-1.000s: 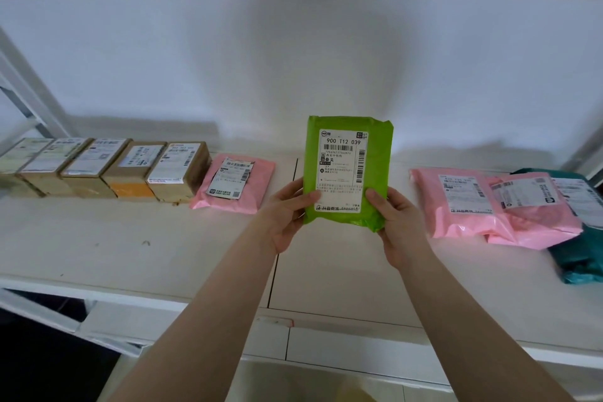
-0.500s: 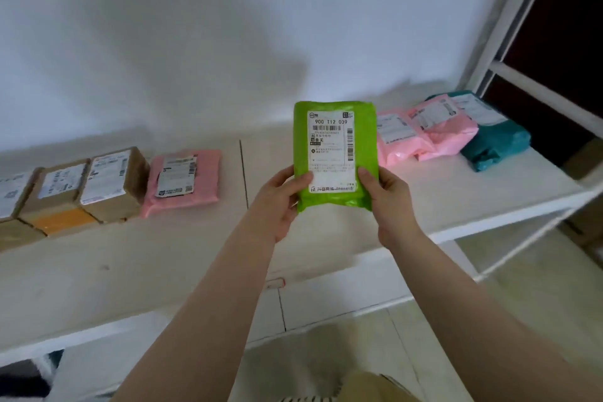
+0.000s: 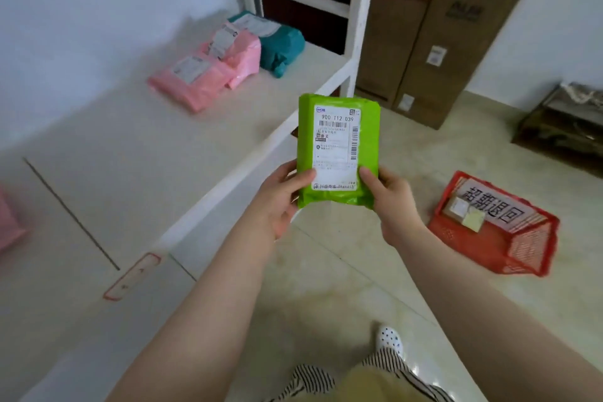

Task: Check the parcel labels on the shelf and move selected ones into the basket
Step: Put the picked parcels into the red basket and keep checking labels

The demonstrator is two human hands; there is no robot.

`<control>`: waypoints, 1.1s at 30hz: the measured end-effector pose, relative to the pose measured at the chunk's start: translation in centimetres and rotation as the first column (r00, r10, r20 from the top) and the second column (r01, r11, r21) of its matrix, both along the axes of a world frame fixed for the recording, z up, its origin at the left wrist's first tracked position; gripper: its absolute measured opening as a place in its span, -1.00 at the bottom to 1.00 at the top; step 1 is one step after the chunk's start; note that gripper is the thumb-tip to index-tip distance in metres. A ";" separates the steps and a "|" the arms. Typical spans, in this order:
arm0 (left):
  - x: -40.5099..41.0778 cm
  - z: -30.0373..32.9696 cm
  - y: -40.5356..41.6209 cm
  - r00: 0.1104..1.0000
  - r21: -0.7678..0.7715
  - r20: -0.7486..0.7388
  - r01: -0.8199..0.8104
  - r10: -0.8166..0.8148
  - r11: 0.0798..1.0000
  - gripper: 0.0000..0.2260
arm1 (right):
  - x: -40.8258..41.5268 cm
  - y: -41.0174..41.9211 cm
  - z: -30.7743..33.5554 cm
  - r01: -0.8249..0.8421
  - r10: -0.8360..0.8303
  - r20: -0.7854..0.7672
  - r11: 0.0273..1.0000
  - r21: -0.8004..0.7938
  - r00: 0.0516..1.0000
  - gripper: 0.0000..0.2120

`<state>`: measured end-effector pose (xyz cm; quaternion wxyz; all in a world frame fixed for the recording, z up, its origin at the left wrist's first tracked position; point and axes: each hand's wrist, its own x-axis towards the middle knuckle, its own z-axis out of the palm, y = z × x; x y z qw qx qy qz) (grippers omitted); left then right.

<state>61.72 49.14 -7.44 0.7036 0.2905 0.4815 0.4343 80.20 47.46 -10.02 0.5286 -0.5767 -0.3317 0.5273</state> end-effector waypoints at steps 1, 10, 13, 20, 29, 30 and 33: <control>2.2 -0.2 0.1 0.999 -0.013 -0.006 0.038 -0.038 0.999 -0.60 | 2.1 -0.7 -0.5 0.035 -0.035 -0.003 0.999 -0.015 0.999 -0.86; 23.7 -5.5 0.6 0.944 -0.182 -0.037 0.317 -0.329 0.931 -0.67 | 22.6 -5.5 -5.2 0.260 -0.253 0.062 0.949 -0.176 0.965 -0.83; 32.1 -7.2 0.7 0.920 -0.253 -0.039 0.369 -0.391 0.894 -0.72 | 30.5 -6.6 -6.4 0.321 -0.302 0.114 0.921 -0.220 0.946 -0.76; 47.2 -9.7 2.0 0.877 -0.326 -0.044 0.440 -0.478 0.837 -0.85 | 44.1 -7.1 -8.2 0.418 -0.390 0.149 0.860 -0.293 0.909 -0.78; 60.7 -12.4 9.3 0.804 -0.395 -0.104 0.506 -0.585 0.766 -0.72 | 56.0 -1.6 -11.4 0.501 -0.479 0.157 0.782 -0.371 0.864 -0.75; 62.2 -12.9 10.5 0.799 -0.406 -0.105 0.509 -0.592 0.759 -0.71 | 57.3 -0.6 -11.8 0.512 -0.484 0.173 0.775 -0.371 0.858 -0.75; 66.6 -14.8 14.1 0.766 -0.432 -0.121 0.532 -0.631 0.729 -0.72 | 61.3 2.8 -13.2 0.570 -0.536 0.204 0.721 -0.394 0.819 -0.69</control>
